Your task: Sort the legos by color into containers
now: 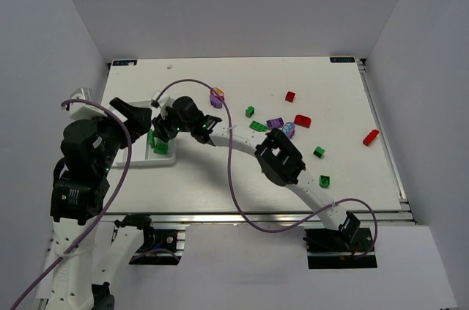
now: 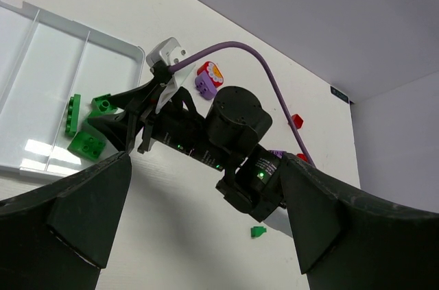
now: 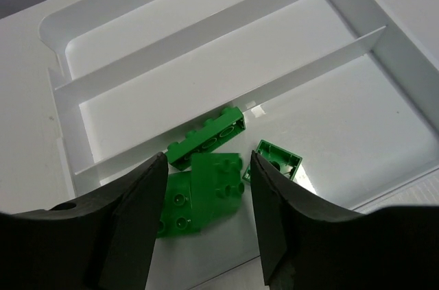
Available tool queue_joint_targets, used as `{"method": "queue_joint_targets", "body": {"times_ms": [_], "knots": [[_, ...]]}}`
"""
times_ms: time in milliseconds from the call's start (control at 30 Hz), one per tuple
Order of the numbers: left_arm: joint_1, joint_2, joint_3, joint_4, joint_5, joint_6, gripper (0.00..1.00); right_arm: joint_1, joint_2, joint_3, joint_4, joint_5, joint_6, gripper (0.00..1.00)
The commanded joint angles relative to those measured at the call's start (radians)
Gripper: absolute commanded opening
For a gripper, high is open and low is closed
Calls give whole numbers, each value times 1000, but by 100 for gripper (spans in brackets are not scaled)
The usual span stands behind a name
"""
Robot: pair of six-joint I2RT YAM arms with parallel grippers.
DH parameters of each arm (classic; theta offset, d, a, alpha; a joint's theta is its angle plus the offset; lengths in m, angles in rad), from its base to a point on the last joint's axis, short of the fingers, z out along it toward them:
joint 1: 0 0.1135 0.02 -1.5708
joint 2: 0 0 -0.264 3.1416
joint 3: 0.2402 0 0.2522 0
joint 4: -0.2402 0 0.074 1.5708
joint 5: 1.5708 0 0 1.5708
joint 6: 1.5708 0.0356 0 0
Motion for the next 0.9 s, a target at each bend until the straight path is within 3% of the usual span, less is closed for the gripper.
{"method": "queue_joint_targets", "body": {"times_ms": [0, 133, 200, 433, 633, 700, 733, 767, 867], "knots": [[6, -7, 12, -2, 13, 7, 98, 6, -45, -10, 42, -14, -25, 58], [6, -4, 12, 10, 32, 7, 98, 0, -94, -31, 32, -54, -47, 72], [6, -2, 15, 15, 41, 7, 98, -11, -130, -41, 13, -89, -77, 88], [6, 0, 10, 35, 76, -10, 98, -101, -284, -100, -83, -305, -79, 89], [6, 36, -34, 96, 173, -41, 98, -212, -480, -261, -194, -344, -74, 88], [6, 64, -51, 130, 228, -53, 98, -258, -552, -312, -250, -344, -108, 81], [6, 103, -98, 203, 295, -77, 89, -343, -650, -376, -390, -348, -169, 62], [6, 142, -119, 234, 347, -97, 80, -386, -746, -475, -400, -361, -174, 43], [-12, 248, -162, 317, 406, -137, 41, -566, -940, -643, -449, -359, -186, 9]]}}
